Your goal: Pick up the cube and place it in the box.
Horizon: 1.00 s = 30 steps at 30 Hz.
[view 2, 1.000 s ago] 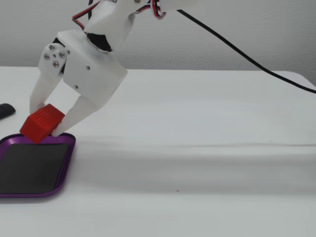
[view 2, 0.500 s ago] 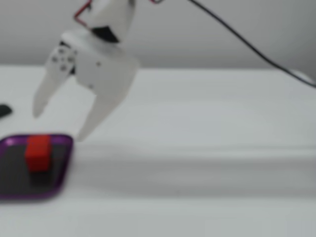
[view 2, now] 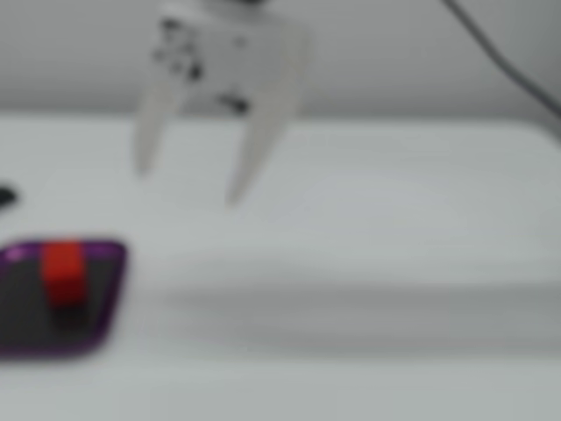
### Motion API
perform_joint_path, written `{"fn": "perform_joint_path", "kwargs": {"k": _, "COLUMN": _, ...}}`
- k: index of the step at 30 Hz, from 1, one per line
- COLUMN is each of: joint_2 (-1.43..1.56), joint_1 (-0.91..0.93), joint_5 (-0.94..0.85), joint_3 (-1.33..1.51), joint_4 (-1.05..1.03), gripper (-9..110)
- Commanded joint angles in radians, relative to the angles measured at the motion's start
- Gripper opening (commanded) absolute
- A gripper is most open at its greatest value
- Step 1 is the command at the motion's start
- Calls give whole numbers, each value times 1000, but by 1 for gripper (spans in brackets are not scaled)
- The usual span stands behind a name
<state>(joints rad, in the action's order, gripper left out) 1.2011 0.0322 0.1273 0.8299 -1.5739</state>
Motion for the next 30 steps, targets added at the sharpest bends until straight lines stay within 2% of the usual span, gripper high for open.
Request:
{"fn": "perform_joint_path", "kwargs": {"k": 1, "joint_2": 192, "joint_1": -20, "joint_5": -9, "joint_3": -26, "joint_4": -48, "gripper": 24}}
{"fn": "perform_joint_path", "kwargs": {"k": 6, "joint_2": 397, "joint_1": -18, "joint_5": -11, "joint_3": 118, "joint_4": -83, "gripper": 24}}
{"fn": "perform_joint_path", "kwargs": {"k": 12, "joint_2": 698, "joint_1": -8, "joint_5": -11, "joint_3": 548, "joint_4": -48, "gripper": 24}}
{"fn": "perform_joint_path", "kwargs": {"k": 17, "joint_2": 1014, "joint_1": -6, "joint_5": -11, "joint_3": 959, "joint_4": 135, "gripper": 24}}
{"fn": "perform_joint_path", "kwargs": {"k": 23, "joint_2": 1401, "joint_1": 11, "joint_5": -12, "joint_3": 1483, "joint_4": 465, "gripper": 24}}
{"fn": "perform_joint_path", "kwargs": {"k": 30, "joint_2": 1818, "joint_1": 52, "joint_5": -11, "joint_3": 1940, "joint_4": 607, "gripper": 24}}
